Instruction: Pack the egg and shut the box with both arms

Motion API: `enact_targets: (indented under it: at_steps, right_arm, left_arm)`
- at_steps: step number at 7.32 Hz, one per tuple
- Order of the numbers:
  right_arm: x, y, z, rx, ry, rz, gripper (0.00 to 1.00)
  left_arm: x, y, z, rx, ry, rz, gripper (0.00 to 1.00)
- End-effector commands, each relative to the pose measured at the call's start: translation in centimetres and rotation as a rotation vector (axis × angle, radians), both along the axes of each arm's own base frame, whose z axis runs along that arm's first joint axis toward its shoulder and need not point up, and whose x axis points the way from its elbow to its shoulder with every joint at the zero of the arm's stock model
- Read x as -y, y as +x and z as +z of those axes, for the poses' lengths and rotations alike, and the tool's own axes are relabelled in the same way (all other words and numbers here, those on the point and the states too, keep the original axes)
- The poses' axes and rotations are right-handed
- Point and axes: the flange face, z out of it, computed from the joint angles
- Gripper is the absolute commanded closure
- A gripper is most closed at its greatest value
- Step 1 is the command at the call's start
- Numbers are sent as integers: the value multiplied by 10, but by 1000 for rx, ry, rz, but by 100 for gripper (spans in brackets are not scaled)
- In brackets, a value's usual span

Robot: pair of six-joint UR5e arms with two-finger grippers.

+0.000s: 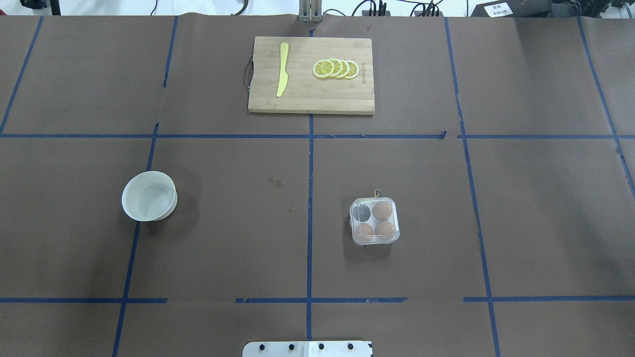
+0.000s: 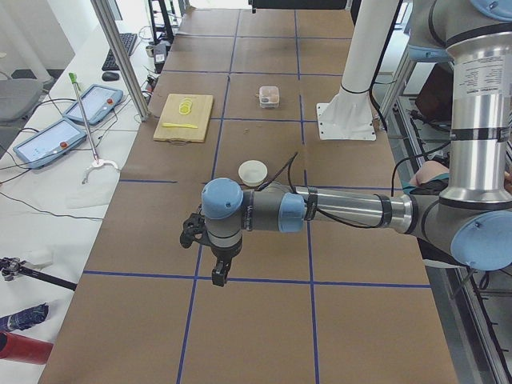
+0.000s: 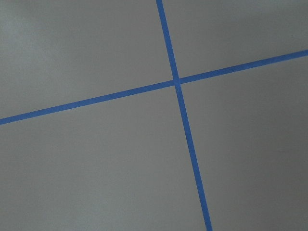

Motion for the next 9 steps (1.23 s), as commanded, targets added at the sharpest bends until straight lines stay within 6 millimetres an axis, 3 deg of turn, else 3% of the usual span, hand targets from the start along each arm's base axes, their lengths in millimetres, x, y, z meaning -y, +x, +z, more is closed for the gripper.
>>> enact_targets:
  at_steps: [1,2,3,6,7,9]
  right_arm:
    - [-68,49,77,10,-117,27,0]
    - [-77,59,93,18,-149,50,0]
    - [-77,59,96,21,-158,54,0]
    - [-78,61,93,74,-160,73,0]
    - [-78,61,93,74,-162,73,0]
    - [-78,61,93,74,-163,74,0]
  left_arm:
    - [0,0,1,-3,-7,-1,0]
    - [-1,0,4,-5,-20,-5,0]
    - [0,0,4,-6,-25,-11,0]
    - [5,2,2,5,-16,-4,0]
    - [6,3,13,-1,-35,1,0]
    - [12,3,6,1,-17,2,0]
